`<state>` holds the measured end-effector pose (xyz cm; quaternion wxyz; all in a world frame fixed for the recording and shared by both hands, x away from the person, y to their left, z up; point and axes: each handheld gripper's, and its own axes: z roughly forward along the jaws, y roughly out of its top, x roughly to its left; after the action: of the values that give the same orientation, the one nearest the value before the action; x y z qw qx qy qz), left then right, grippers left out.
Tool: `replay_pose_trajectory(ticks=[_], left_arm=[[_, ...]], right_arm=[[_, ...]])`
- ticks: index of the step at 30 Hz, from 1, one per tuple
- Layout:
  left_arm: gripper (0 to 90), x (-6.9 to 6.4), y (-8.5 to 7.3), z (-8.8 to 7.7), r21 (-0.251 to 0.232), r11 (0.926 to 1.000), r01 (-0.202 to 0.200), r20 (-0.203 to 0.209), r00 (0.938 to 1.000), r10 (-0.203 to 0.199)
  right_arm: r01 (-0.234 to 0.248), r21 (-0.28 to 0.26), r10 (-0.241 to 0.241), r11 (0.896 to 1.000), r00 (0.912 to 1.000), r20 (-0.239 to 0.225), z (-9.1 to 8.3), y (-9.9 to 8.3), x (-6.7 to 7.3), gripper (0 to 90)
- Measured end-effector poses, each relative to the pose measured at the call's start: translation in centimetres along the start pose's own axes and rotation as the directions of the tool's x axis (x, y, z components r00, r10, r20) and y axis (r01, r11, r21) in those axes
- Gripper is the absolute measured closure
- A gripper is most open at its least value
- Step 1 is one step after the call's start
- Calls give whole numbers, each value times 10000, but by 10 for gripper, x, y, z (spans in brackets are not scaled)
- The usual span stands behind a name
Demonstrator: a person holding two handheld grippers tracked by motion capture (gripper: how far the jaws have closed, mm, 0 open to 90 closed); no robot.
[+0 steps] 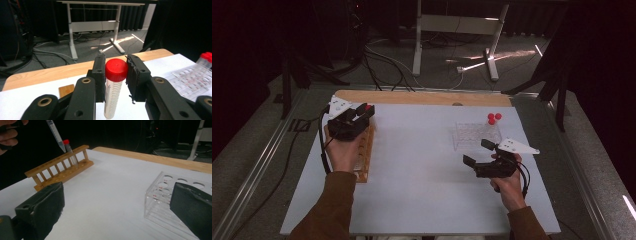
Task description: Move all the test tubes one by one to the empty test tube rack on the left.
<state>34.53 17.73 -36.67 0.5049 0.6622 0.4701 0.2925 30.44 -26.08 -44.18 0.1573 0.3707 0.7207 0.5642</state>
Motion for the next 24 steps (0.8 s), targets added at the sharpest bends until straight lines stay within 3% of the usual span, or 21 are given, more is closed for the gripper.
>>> replay_pose_trajectory(ticks=[17,24], left_arm=[[712,25,-17,1,307,9992,258,-1090,9938,-223],[711,29,-27,7,617,9978,239,-1116,9936,-169]], right_arm=[[34,-42,-34,10000,10000,65,0,0,1,0],[50,-53,-49,10000,10000,56,0,0,1,0]])
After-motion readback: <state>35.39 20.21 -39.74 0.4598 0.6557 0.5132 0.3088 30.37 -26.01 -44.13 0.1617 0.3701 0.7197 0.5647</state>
